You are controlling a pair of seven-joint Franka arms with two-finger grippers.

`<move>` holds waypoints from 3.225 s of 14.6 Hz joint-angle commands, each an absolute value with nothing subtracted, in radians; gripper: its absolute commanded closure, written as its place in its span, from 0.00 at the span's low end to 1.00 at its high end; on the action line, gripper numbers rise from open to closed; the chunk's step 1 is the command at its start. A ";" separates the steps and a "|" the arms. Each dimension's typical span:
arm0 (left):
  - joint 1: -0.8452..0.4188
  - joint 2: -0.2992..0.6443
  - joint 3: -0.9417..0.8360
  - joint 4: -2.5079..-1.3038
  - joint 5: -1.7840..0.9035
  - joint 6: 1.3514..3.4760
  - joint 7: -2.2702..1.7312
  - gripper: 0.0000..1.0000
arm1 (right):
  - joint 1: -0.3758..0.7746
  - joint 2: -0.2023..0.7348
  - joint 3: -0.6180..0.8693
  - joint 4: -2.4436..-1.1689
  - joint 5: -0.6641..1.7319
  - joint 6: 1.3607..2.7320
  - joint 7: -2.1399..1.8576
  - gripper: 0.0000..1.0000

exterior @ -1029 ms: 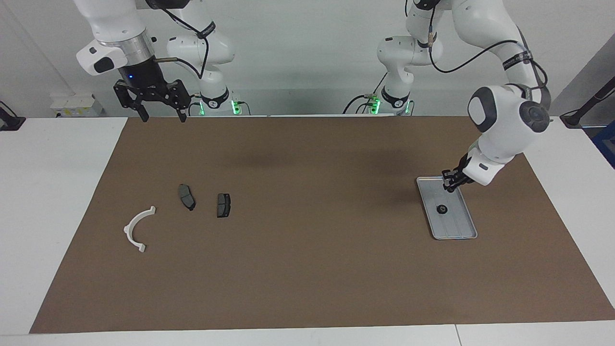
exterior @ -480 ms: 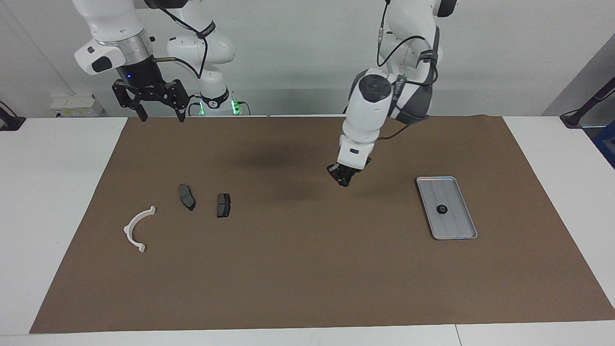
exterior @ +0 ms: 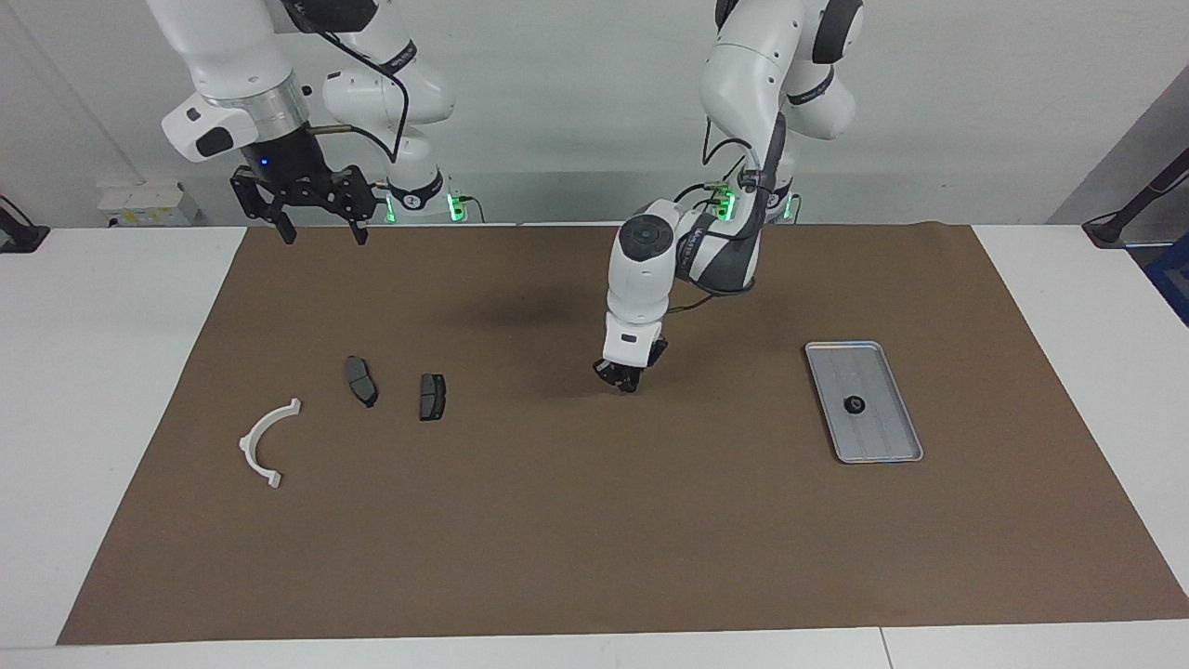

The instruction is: Place bearing gear from tray to pile

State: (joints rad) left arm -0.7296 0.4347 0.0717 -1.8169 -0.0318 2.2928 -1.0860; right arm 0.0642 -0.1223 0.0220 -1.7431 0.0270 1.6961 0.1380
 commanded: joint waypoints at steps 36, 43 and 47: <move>-0.112 0.272 0.100 -2.046 -0.034 2.361 0.034 0.09 | 0.640 0.692 0.021 -1.331 -0.120 2.065 1.296 0.05; -0.115 0.272 0.100 -2.086 -0.034 2.378 0.031 0.19 | 0.673 0.703 0.026 -1.410 -0.117 2.134 1.270 0.09; -0.121 0.270 0.100 -2.089 -0.040 2.370 0.015 0.81 | 0.667 0.696 0.026 -1.439 -0.115 2.141 1.264 0.16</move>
